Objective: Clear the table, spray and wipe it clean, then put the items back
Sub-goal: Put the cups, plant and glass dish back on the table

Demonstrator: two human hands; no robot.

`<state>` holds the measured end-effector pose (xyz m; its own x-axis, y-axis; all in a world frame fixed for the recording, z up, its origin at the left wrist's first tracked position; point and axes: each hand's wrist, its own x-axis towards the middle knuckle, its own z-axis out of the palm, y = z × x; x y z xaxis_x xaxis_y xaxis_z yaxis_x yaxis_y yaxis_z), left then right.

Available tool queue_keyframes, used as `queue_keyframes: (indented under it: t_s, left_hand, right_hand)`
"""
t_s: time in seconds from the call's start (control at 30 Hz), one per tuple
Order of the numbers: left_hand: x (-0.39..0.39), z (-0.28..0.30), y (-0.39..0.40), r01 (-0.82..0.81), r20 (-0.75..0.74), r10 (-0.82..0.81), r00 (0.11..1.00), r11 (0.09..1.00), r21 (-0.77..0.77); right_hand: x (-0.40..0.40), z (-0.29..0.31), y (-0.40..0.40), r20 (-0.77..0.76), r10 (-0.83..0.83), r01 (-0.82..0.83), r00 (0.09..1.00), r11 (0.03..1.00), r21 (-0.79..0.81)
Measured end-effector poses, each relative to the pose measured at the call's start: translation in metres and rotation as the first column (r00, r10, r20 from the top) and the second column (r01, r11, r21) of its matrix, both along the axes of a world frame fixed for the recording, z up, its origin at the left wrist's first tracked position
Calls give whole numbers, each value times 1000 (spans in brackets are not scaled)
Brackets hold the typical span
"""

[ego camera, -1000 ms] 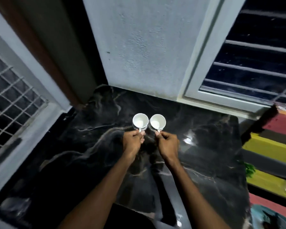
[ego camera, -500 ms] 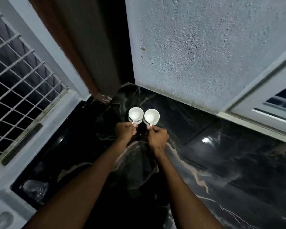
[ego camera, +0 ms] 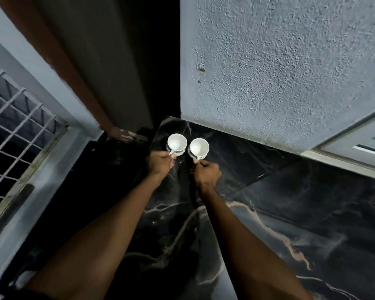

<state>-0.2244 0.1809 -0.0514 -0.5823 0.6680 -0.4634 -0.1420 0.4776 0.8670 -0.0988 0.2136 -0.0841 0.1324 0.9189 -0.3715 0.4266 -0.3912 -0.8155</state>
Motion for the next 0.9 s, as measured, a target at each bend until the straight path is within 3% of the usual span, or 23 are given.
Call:
queue_keyframes:
  t_s: [0.3, 0.53, 0.7, 0.9]
  left_hand:
    - [-23, -13, 26, 48, -38, -48, 998, 999, -3]
    - [-39, -46, 21, 123, -202, -135, 970, 990, -70]
    - [-36, -23, 15, 187, -285, -214, 934, 975, -119]
    - [-21, -4, -10, 152, -411, -222, 884, 969, -195]
  right_hand:
    - [-26, 6, 24, -40, -52, 51, 998, 998, -24]
    - [-26, 4, 20, 17, -11, 12, 1000, 1000, -28]
    - [-27, 14, 17, 18, 22, -22, 1000, 1000, -14]
    - [-14, 27, -6, 56, 37, -37, 998, 999, -7]
